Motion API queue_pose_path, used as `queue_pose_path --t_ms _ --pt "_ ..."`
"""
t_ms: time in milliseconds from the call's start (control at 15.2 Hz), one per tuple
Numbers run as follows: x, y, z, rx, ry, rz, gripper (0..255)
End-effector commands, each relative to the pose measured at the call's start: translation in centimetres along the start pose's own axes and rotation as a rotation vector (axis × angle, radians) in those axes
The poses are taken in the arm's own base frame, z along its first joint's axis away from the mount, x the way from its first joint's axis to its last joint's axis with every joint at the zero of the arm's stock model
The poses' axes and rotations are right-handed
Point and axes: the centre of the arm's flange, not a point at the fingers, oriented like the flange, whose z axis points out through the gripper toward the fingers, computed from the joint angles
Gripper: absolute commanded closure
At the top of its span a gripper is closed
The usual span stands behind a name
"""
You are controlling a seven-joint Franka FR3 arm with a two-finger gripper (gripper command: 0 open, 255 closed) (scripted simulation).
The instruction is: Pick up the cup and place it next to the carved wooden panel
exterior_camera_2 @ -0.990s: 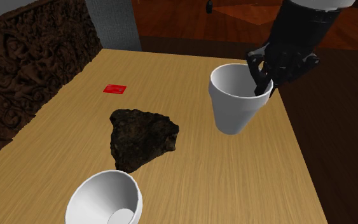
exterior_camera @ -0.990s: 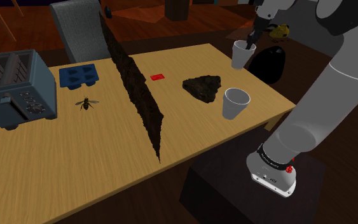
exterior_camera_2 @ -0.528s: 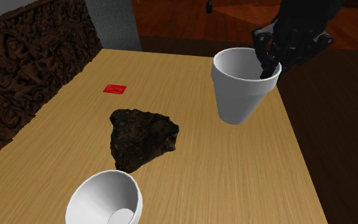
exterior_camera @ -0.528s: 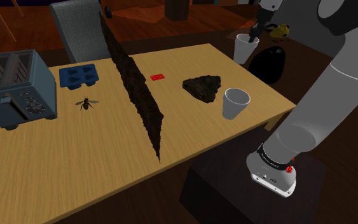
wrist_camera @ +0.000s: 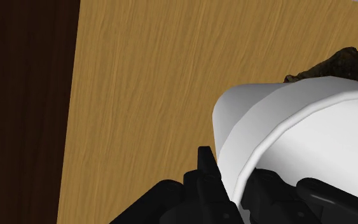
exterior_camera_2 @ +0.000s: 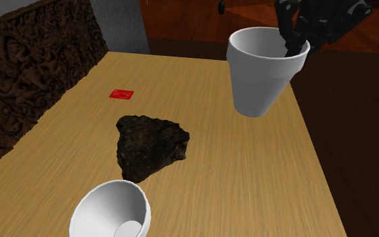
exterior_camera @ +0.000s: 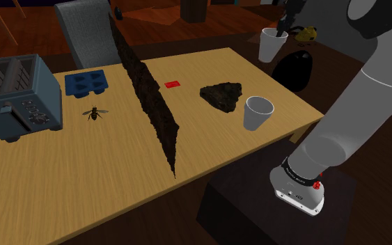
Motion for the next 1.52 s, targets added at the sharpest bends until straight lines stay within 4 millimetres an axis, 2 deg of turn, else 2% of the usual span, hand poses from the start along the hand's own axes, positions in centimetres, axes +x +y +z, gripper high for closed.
queue_pose_path --t_ms 0,1452 --pt "0.0 -0.1 -1.0 0.0 0.0 0.0 255" --pt "0.5 -0.9 -12.6 0.0 0.0 0.0 255"
